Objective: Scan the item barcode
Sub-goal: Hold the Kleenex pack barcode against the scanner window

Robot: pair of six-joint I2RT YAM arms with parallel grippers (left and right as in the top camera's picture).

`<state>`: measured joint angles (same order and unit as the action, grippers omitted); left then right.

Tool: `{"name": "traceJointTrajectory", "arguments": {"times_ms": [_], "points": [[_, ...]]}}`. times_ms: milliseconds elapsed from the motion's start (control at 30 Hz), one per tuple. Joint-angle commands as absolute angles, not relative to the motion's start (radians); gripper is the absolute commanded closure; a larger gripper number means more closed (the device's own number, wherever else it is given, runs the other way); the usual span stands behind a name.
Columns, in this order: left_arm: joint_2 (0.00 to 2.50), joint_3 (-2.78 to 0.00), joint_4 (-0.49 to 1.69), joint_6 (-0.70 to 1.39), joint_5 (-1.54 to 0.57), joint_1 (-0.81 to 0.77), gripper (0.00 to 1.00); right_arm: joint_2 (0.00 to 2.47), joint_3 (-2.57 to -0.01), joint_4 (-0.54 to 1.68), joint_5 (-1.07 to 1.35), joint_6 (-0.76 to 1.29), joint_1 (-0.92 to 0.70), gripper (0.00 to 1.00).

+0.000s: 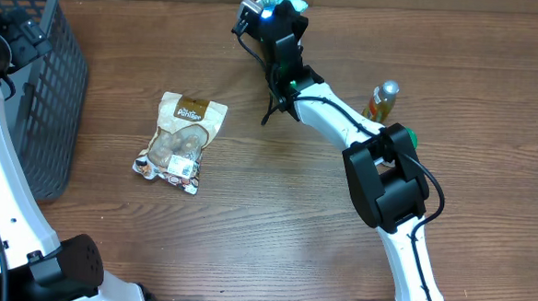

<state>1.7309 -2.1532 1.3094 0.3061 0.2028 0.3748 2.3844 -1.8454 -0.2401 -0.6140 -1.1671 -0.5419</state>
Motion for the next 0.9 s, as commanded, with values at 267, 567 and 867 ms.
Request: {"name": "traceJointTrajectory", "arguments": {"times_ms": [267, 567, 867], "points": [[1.734, -2.162, 1.306, 0.288, 0.205, 0.372, 0.01, 2.385, -1.864, -0.155, -0.605, -1.169, -0.578, 0.96], [1.734, -2.162, 1.306, 0.288, 0.205, 0.372, 0.0, 2.385, -1.864, -0.019, -0.604, -1.168, -0.579, 0.96], [1.734, -2.162, 1.306, 0.288, 0.205, 0.372, 0.0, 2.385, -1.864, 0.043, -0.597, -1.168, -0.579, 0.96]]}}
